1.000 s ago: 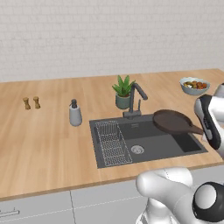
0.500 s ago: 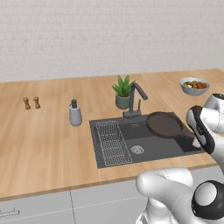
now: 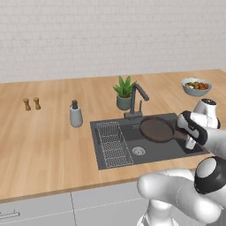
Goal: Pick the pan and sponge and place them into the sink. Then turn on the water.
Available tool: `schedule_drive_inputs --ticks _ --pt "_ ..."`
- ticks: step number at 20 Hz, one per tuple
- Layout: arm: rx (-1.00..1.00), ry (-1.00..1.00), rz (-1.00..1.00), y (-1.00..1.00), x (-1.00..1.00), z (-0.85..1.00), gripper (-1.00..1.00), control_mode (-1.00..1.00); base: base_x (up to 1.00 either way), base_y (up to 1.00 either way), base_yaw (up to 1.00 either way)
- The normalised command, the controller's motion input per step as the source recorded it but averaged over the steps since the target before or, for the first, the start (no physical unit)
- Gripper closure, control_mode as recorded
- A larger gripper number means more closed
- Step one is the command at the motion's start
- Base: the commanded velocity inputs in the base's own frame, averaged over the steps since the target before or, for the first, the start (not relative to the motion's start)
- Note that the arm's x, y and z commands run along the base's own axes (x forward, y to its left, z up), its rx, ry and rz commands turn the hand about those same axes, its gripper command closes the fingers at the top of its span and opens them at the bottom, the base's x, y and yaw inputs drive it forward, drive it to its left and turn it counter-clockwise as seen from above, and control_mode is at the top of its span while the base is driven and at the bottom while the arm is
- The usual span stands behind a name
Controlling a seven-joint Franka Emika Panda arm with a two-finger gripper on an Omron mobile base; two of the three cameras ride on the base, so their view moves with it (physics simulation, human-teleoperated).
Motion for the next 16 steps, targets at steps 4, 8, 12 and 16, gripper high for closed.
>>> schedule_drive_inputs --ticks 4,8,12,16 --pt "0.0 0.0 0.16 -0.01 0.53 -0.38 1.0 -1.0 0.0 0.0 0.0" --pt "0.0 0.01 0.13 0.0 0.63 -0.34 1.0 -1.0 0.0 0.0 0.0" --pt "0.0 0.02 0.12 0.0 0.61 -0.37 1.0 -1.0 0.0 0.0 0.0" --pt "0.0 0.03 0.1 -0.06 0.51 -0.47 1.0 -1.0 0.0 0.0 0.0"
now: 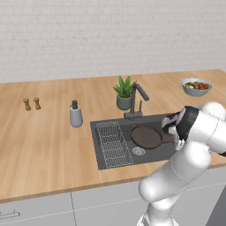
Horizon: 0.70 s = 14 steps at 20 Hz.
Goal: Pick the pan and sponge and place them into the sink. Then turn on the water.
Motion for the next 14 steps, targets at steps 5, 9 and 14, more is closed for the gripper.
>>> schedule_drive_inputs --ticks 5,9,14 --pt "0.0 0.0 0.07 -0.13 0.44 -0.42 1.0 -1.0 0.0 0.0 0.0" --pt "0.0 0.02 0.03 -0.14 0.41 -0.45 1.0 -1.0 0.0 0.0 0.0" --pt "0.0 0.04 0.0 -0.1 0.28 -0.58 1.0 -1.0 0.0 0.0 0.0"
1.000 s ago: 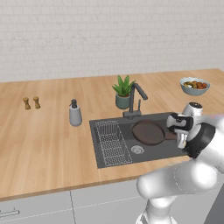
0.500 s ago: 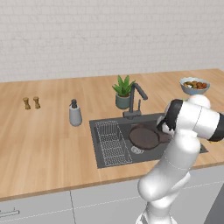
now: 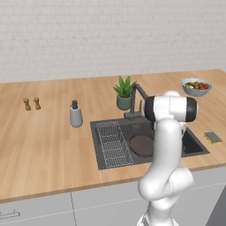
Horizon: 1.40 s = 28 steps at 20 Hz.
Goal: Pick the pan and sponge and place them into the sink. Then turn on the water.
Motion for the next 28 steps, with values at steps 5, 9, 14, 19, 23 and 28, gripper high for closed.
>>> schedule_drive_inputs --ticks 5,9,14,19,23,28 --pt "0.0 0.02 0.0 -0.13 0.29 -0.52 1.0 -1.0 0.0 0.0 0.0" --pt "0.0 0.0 0.0 -0.07 0.31 -0.46 1.0 -1.0 0.0 0.0 0.0" --pt "0.0 0.0 0.0 0.0 0.38 -0.49 1.0 -1.0 0.0 0.0 0.0" --pt "0.0 -0.01 0.0 0.0 0.27 -0.35 1.0 -1.0 0.0 0.0 0.0" --pt "0.0 -0.17 0.0 0.0 0.02 0.0 -1.0 -1.0 0.0 0.0 0.0" --pt "0.0 -0.17 0.0 0.0 0.0 0.05 -1.0 -1.0 0.0 0.0 0.0"
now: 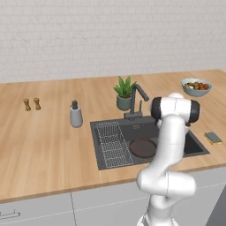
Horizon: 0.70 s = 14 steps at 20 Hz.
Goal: Pick the pan and sponge and place them into the sink. Then turn on the water.
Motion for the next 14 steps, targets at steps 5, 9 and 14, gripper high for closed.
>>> schedule_drive_inputs --ticks 5,9,14 --pt "0.0 -0.18 0.0 0.0 -0.12 0.45 -1.0 -1.0 0.0 0.0 0.0" --pt "0.0 -0.11 0.0 0.0 -0.24 0.94 -1.0 -1.0 0.0 0.0 0.0" --pt "0.0 -0.01 0.0 0.0 -0.19 1.0 -1.0 -1.0 0.0 0.0 0.0"
